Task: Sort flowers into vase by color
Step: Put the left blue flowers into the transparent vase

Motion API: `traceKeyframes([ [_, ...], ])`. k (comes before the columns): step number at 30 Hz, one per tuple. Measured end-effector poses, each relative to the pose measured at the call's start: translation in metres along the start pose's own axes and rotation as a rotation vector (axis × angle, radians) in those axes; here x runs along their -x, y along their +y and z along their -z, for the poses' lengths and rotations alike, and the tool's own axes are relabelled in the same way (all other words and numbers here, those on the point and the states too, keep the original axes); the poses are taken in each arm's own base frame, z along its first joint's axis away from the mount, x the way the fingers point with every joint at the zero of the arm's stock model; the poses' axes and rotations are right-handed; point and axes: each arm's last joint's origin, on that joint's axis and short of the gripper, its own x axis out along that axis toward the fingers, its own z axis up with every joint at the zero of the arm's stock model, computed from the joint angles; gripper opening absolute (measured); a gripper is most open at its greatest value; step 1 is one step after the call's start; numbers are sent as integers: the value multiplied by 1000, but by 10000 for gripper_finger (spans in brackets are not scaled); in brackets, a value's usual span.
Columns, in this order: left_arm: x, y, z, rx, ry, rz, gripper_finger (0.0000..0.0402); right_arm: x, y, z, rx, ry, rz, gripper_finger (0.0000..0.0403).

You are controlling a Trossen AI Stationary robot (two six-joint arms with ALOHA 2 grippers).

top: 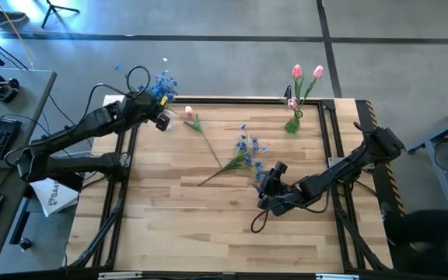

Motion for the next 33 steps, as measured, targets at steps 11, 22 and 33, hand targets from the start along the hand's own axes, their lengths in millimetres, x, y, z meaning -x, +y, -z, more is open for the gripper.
traceKeyframes([
  [11, 12, 14, -21, -2, 99, 91, 195, 0, 0, 0, -2, -2, -1, 243],
  [22, 52, 25, -53, 28, 36, 197, 283, 0, 0, 0, -3, -2, -1, 243],
  [33, 41, 21, -52, 42, 73, 186, 257, 0, 0, 0, -3, -2, -1, 243],
])
